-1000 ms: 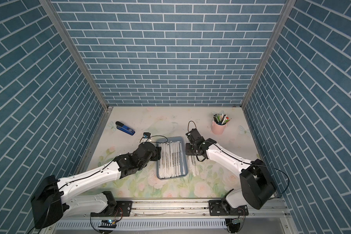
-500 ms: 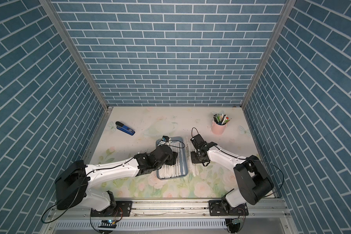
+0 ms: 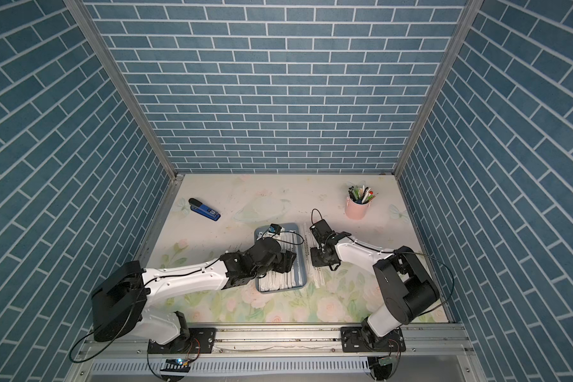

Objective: Put the straws into the storage box
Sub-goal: Pick up the straw from the center of the board, then place the straw in the storage box.

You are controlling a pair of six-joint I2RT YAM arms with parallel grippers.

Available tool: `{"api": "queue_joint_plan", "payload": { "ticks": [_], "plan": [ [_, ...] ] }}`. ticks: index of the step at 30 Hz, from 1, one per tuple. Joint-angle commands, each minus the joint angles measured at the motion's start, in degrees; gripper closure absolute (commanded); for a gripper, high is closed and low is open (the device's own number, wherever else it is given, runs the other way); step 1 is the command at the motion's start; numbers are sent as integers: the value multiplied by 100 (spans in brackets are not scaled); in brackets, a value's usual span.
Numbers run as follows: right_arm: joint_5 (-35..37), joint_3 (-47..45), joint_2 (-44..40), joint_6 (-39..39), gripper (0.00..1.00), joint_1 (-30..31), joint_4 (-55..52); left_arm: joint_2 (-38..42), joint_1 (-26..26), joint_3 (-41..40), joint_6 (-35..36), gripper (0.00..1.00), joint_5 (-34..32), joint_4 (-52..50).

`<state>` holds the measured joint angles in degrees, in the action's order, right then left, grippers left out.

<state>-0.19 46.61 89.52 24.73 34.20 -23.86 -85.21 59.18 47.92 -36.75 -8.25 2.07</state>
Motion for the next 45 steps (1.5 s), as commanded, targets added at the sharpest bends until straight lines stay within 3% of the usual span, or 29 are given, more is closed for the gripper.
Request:
{"api": "queue_joint_plan", "payload": {
  "ticks": [1, 10, 14, 24, 28, 32, 36, 45],
  "plan": [
    [96, -159, 100, -236, 80, -80, 72, 31, 24, -166, 161, 27, 426, 390],
    [35, -339, 10, -319, 93, -212, 198, 20, -306, -593, 2, 26, 1558, 1229],
    [36, -248, -210, -312, 95, -212, 71, 113, -487, -661, -15, 26, 1713, 1207],
    [69, 423, -732, 39, 96, -35, -497, 1138, -1214, -823, 131, 24, 1337, 418],
    [118, 854, -726, 510, 97, 479, -555, 1609, -1614, -981, -21, 24, 931, -85],
    [368, 1141, -590, 1335, 97, 1218, -209, 2242, -2114, -1361, -287, 24, 836, -347],
    [444, 1041, -367, 1923, 97, 1567, 222, 2711, -2297, -1511, -269, 24, 680, -858],
    [417, 1019, 489, 2127, 97, 1821, 613, 2986, -2481, -1725, -232, 23, 654, -1120]
  ]
}}
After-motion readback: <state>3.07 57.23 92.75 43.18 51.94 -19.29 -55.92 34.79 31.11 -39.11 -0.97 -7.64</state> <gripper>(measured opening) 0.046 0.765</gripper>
